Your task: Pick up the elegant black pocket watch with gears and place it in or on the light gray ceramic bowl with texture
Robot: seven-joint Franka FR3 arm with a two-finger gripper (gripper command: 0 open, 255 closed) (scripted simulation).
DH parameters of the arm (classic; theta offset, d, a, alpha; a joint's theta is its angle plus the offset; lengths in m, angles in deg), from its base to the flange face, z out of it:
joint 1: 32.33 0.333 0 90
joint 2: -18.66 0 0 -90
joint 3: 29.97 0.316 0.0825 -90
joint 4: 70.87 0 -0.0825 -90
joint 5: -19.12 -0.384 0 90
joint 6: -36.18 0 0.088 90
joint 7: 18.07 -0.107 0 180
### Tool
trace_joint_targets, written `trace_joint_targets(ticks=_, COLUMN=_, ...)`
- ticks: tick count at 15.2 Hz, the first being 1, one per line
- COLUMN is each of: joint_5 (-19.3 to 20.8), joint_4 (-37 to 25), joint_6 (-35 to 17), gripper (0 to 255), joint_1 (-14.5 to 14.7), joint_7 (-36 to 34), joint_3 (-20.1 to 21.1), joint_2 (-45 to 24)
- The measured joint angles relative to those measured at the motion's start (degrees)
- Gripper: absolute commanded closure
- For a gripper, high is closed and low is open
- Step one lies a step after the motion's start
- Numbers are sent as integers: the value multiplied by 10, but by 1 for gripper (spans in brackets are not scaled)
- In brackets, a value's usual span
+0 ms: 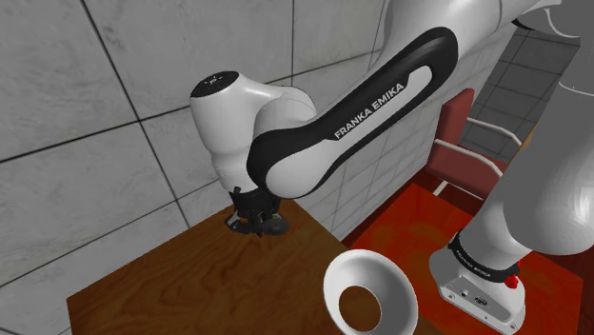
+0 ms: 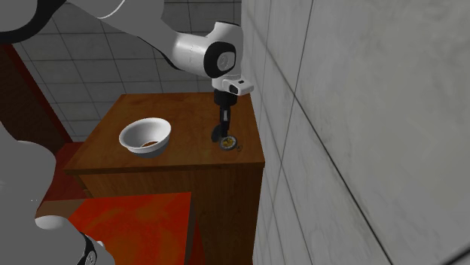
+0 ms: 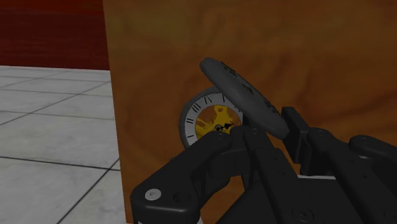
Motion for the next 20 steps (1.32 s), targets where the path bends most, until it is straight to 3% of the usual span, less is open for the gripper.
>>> trace_joint_targets(ticks=7, joint_5=-2, joint_4=-2, joint_6=3, gripper=255, joint_1=0, joint_7=1, joint_3=1, joint_2=2)
trace_joint_targets(ticks=20, joint_5=-42, joint_4=-44, joint_6=89, gripper=255, joint_1=-10, joint_7=32, joint_3=7, joint_2=56)
